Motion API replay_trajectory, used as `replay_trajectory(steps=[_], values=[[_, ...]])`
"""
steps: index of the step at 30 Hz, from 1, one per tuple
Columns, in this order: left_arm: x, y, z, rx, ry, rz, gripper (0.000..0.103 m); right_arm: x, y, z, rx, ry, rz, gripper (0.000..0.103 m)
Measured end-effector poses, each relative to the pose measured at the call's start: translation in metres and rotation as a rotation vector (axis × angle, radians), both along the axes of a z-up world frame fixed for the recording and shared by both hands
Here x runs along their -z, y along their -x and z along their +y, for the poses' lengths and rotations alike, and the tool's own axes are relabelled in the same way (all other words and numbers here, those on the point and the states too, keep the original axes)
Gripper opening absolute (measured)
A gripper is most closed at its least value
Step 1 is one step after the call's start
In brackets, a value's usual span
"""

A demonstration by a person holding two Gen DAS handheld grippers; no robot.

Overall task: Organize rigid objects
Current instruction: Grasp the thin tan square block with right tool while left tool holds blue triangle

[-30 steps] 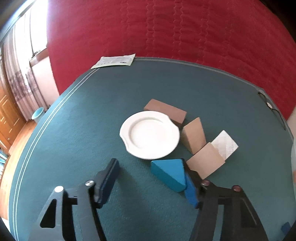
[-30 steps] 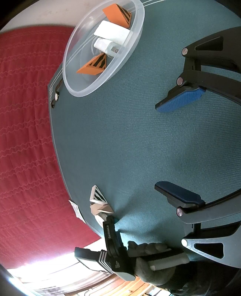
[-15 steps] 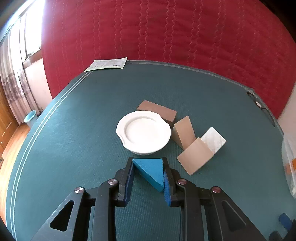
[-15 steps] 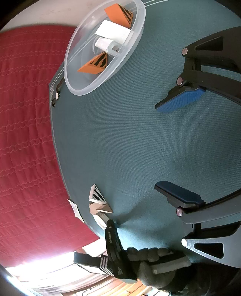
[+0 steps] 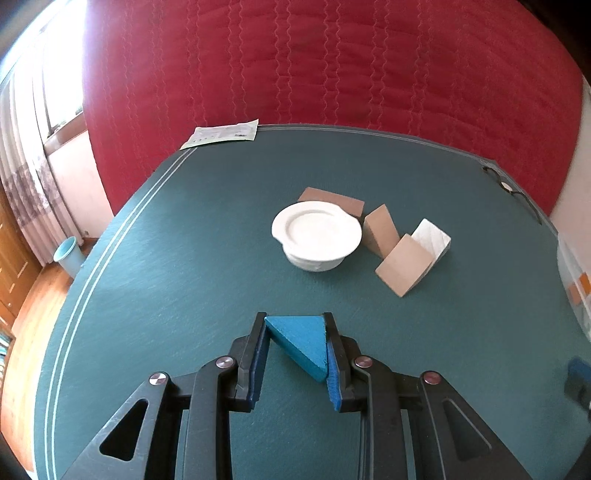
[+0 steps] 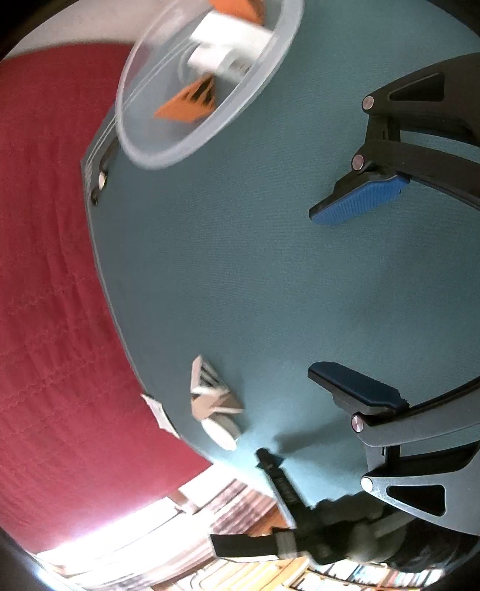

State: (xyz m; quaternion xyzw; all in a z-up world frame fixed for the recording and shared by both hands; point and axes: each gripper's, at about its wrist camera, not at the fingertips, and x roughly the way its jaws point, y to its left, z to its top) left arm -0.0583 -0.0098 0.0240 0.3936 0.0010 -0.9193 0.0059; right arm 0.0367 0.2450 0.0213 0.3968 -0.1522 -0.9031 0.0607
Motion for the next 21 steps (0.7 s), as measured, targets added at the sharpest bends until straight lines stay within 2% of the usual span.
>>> replay_trajectory(steps=[8,13,21], values=[[-0.002,-0.008,-0.007,0.03,-0.025,0.011,0.029,-0.017,0.036,-0.061,-0.121,-0.048,0.071,0.076],[-0.005,-0.015,-0.009,0.05,-0.045,0.023,0.029,-0.013,0.063,-0.097,-0.184,-0.062,0.064,0.067],[-0.004,-0.017,-0.019,0.047,-0.077,0.022,0.029,-0.011,0.102,-0.136,-0.26,-0.144,0.093,0.053]])
